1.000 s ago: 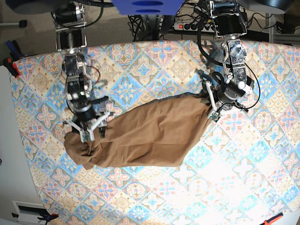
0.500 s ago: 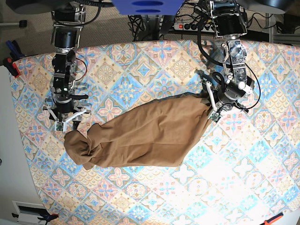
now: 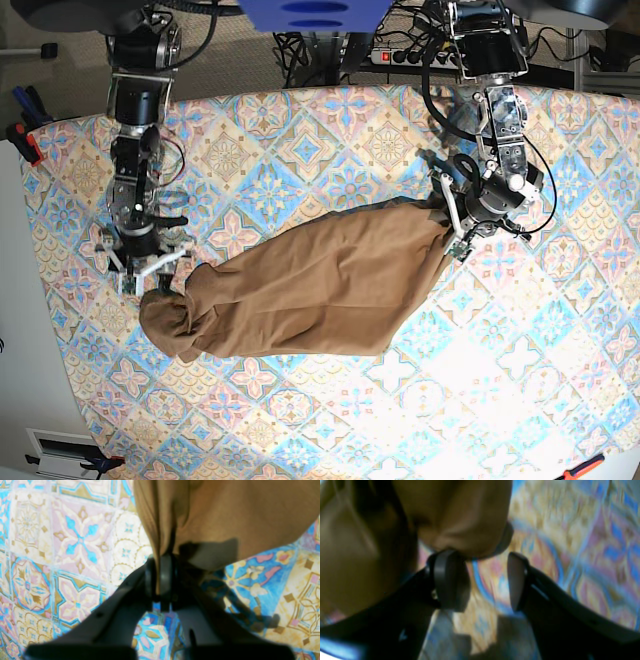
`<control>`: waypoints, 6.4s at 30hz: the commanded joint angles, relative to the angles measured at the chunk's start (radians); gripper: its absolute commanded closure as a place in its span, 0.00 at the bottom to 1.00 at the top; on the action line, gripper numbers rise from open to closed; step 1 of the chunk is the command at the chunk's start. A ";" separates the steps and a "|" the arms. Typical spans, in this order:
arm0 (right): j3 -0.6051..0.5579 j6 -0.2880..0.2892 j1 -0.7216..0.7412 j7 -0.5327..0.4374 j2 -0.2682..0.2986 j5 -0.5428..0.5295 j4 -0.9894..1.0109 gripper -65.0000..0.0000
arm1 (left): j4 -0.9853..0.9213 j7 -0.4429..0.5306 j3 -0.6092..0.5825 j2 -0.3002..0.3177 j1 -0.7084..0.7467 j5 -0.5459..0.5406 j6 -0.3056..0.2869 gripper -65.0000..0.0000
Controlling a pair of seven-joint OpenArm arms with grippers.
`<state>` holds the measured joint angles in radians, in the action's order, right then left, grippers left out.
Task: Layout the t-shirt on the table in an organized manner, then fold the t-shirt properly
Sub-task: 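Hold the shirt with the left gripper while the right gripper regrasps, then lift the shirt with both grippers and swing it to shake it out, then lay the shirt flat, dragging both grippers toward the robot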
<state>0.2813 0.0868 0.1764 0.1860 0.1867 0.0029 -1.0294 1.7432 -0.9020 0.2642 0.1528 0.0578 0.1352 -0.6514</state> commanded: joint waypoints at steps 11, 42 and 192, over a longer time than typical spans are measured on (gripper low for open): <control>0.000 -0.003 0.067 -0.023 0.014 -0.005 -0.012 0.53 | 0.014 0.011 0.002 0.003 -0.014 -0.004 0.003 1.00; -0.215 -0.002 0.194 -0.085 0.014 -0.004 0.120 0.53 | -0.084 0.016 0.004 0.006 -0.014 -0.004 0.005 1.00; 0.261 -0.003 -0.228 0.218 -0.141 -0.010 -0.449 1.00 | 0.001 -0.072 -0.173 0.178 0.029 0.102 0.097 1.00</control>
<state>0.5385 0.0853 -0.0586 0.4290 0.0353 -0.0006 -1.4567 1.7248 -0.9691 0.0860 0.3214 0.0975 0.2325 -0.5571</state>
